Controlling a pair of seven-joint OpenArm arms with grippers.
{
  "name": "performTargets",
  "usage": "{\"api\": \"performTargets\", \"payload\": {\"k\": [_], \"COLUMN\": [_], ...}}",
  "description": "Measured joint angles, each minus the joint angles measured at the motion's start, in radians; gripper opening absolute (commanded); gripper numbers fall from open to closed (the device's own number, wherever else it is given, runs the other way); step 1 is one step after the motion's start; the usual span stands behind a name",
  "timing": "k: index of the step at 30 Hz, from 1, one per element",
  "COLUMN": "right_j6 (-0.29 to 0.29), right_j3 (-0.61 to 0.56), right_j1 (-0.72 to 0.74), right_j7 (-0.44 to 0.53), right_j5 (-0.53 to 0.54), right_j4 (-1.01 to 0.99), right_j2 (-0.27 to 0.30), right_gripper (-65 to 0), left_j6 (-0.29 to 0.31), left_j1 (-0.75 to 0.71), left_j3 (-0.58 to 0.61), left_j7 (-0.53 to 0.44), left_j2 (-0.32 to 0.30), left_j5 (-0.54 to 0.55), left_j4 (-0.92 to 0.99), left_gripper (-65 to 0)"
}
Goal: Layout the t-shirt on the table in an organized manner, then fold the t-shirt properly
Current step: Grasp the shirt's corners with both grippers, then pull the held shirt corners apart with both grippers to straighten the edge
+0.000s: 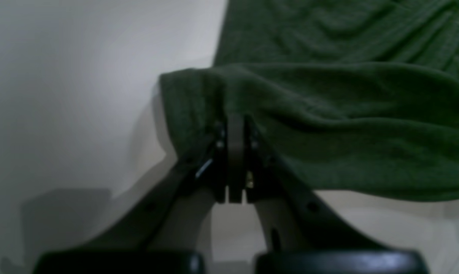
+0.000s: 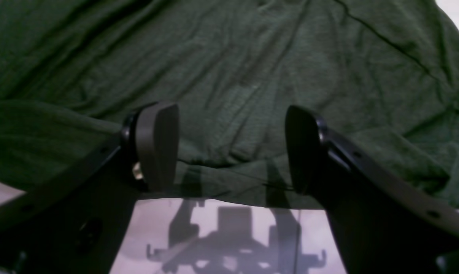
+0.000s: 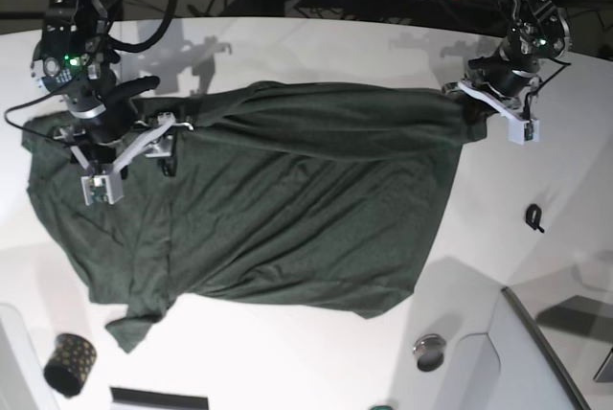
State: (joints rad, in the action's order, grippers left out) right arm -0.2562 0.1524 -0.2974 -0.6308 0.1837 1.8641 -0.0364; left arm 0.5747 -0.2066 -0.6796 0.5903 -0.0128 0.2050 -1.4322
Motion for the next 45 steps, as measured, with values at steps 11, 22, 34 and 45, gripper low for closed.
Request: {"api": "performTargets", "payload": {"k": [11, 22, 34, 45], "right_j6": [0.000, -0.003, -0.004, 0.000], "right_j3": [0.000, 0.290, 0.608, 0.607], "right_j1": [0.000, 0.003, 0.019, 0.109], "right_j7": [0.000, 0.009, -0.047, -0.035], "right_j5": [-0.001, 0.004, 0.609, 0.743], "right_j4": [0.000, -0.027, -0.431, -0.679], "right_j2": [0.001, -0.067, 0.052, 0.146], "right_gripper": [-24.6, -24.2, -23.9, -24.0], "left_j6": [-0.078, -0.130, -0.131, -0.130], "left_j1": [0.072, 0.160, 0.164, -0.018], "left_j3": [0.053, 0.179, 0.170, 0.024], "left_j7": [0.117, 0.120, 0.123, 0.120], "left_j2": [0.002, 0.002, -0.022, -0.045], "left_j5": [0.005, -0.078, -0.077, 0.120], "left_j4": [-0.122, -0.025, -0.021, -0.144], "left_gripper": [-65.0, -65.0, -9.2, 0.0]}}
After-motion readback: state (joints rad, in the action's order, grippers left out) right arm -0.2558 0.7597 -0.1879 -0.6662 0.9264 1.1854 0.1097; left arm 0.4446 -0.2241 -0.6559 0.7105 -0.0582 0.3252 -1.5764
